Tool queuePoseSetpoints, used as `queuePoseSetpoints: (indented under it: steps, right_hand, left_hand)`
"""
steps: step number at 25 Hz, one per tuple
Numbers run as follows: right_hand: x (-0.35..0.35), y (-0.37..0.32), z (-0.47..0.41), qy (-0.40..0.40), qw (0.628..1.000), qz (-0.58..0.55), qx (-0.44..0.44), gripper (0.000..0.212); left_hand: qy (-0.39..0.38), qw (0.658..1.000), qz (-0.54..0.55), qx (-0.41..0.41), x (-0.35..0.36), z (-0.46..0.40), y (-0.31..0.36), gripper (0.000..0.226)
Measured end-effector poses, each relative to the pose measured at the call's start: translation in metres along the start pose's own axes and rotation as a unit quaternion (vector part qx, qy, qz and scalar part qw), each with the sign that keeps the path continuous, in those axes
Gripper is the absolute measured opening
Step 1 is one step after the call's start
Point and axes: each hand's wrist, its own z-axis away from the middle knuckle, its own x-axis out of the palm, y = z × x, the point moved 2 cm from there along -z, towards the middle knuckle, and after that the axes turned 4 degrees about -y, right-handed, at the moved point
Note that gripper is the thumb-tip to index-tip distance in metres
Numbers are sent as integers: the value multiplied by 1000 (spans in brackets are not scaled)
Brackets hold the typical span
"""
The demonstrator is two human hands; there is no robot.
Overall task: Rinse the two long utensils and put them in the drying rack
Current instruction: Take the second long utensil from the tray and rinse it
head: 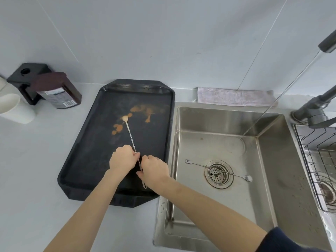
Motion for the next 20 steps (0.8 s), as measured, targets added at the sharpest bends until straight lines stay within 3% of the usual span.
queuePoseSetpoints:
  steps: [5, 9, 12, 17, 20]
  right_hand:
    - [-1, 3, -1, 9, 998, -62, 14, 27]
    - [-5, 8, 3, 24, 985, -171, 32, 23]
    - [-19, 12, 13, 47, 966, -251, 34, 22]
    - [-39, 34, 35, 94, 961, -257, 34, 6]
    - [-46, 55, 56, 123, 957, -257, 54, 13]
  left_hand:
    - [-26, 998, 56, -7, -3, 1, 6, 26]
    - [-1, 994, 106, 30, -17, 12, 17, 36]
    - [44, 986, 148, 68, -26, 23, 28, 17]
    - [43, 951, 285, 115, -23, 48, 54, 5]
    - [25, 940, 307, 147, -14, 67, 77, 3]
